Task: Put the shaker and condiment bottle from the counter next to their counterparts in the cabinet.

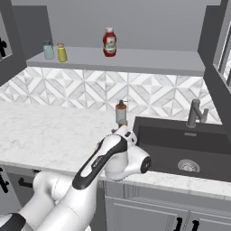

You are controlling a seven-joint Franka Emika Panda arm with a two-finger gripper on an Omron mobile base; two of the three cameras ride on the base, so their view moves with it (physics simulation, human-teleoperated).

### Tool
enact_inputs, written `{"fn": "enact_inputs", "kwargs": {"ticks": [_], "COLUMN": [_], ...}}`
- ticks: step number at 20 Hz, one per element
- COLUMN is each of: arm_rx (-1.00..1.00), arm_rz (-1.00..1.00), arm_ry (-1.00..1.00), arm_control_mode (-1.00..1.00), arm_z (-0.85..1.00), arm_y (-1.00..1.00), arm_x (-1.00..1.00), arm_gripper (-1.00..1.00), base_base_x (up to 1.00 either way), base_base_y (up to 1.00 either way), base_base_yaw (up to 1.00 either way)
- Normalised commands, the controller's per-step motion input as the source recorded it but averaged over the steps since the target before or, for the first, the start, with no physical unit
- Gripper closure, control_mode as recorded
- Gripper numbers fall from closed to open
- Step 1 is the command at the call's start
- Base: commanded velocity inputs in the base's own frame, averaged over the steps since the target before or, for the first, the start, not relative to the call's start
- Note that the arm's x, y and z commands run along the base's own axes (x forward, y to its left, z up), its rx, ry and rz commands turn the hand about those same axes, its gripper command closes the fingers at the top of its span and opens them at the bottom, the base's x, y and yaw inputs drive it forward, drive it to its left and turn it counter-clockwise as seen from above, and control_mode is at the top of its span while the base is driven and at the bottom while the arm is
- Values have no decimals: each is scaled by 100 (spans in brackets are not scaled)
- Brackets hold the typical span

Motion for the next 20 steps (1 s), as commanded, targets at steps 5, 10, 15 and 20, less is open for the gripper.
{"fn": "enact_inputs", "kwargs": {"ticks": [5,10,15,20], "arm_rx": [-8,-19,-23,-16], "arm_rz": [20,14,12,8], "arm_ry": [-4,-12,-12,-5], "arm_control_mode": [-100,-100,-100,-100], "arm_z": [-15,-14,-34,-12], "arm_y": [-37,-7,1,0], "arm_x": [22,1,10,37], "arm_gripper": [-100,-100,-100,-100], "base_base_x": [0,0,0,0], "base_base_y": [0,0,0,0], "base_base_yaw": [0,0,0,0]}}
